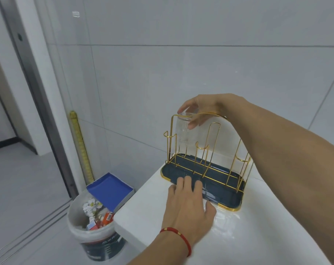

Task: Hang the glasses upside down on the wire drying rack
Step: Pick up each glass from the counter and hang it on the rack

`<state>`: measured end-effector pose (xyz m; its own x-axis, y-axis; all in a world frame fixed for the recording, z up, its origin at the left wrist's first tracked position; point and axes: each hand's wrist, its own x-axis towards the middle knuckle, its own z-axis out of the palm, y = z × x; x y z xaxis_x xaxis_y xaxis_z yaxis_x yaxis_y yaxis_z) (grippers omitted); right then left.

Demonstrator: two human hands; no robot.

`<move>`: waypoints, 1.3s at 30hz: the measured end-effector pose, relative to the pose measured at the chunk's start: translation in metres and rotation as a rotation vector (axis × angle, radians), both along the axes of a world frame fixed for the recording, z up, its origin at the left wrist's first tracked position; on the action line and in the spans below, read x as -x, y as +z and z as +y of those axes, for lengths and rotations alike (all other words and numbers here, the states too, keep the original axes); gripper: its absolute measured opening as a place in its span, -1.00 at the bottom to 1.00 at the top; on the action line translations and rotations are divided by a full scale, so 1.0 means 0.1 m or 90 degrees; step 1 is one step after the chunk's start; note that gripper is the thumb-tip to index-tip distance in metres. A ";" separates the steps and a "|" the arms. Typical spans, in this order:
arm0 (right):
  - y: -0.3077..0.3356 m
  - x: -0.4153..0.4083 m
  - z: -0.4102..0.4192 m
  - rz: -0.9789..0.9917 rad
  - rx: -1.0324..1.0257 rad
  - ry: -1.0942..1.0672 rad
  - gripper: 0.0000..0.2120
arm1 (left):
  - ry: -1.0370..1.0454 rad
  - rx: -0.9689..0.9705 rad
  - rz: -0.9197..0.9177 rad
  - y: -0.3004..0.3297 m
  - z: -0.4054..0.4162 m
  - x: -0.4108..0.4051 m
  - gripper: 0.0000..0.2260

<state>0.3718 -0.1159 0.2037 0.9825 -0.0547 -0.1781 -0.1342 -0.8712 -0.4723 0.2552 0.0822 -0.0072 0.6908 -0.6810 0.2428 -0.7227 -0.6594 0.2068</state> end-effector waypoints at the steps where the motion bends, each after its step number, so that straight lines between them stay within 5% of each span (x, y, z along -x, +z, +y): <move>1: 0.00 0.02 -0.01 0.008 -0.017 0.004 -0.29 | 0.001 0.006 -0.002 0.00 0.00 0.00 -0.57; 6: 0.11 0.31 -0.10 -0.078 -0.102 -0.045 -0.55 | -0.006 0.060 -0.017 -0.01 0.02 0.00 -0.65; 12: 0.12 1.21 -0.14 -0.477 -0.243 -0.222 -0.80 | -0.019 0.106 -0.022 0.02 0.04 0.00 -0.72; 15: -0.12 1.95 -0.11 -0.616 -0.125 -0.330 -0.75 | -0.023 0.123 -0.032 0.05 0.07 0.03 -0.72; 22: -1.31 3.91 0.10 -0.557 -0.011 -0.526 -0.77 | -0.144 0.163 -0.068 0.12 0.11 0.22 -0.73; 27: -1.82 4.68 0.18 -0.597 0.007 -0.702 -0.83 | -0.225 0.287 0.047 0.22 -0.52 1.10 -0.66; 33: -1.95 4.99 0.08 -0.601 -0.080 -0.959 -0.56 | -0.413 0.202 -0.035 0.14 -1.15 2.02 -0.63; 39: -1.95 4.80 -0.15 -0.567 -0.090 -1.042 -0.10 | -0.382 0.187 0.043 0.00 -1.20 2.01 -0.51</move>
<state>-0.1078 -0.1306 0.0091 -0.2277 -0.9516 0.2064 -0.3947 -0.1036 -0.9129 0.0538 -0.0378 -0.0074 0.2338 -0.8641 0.4457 -0.9256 -0.0575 0.3741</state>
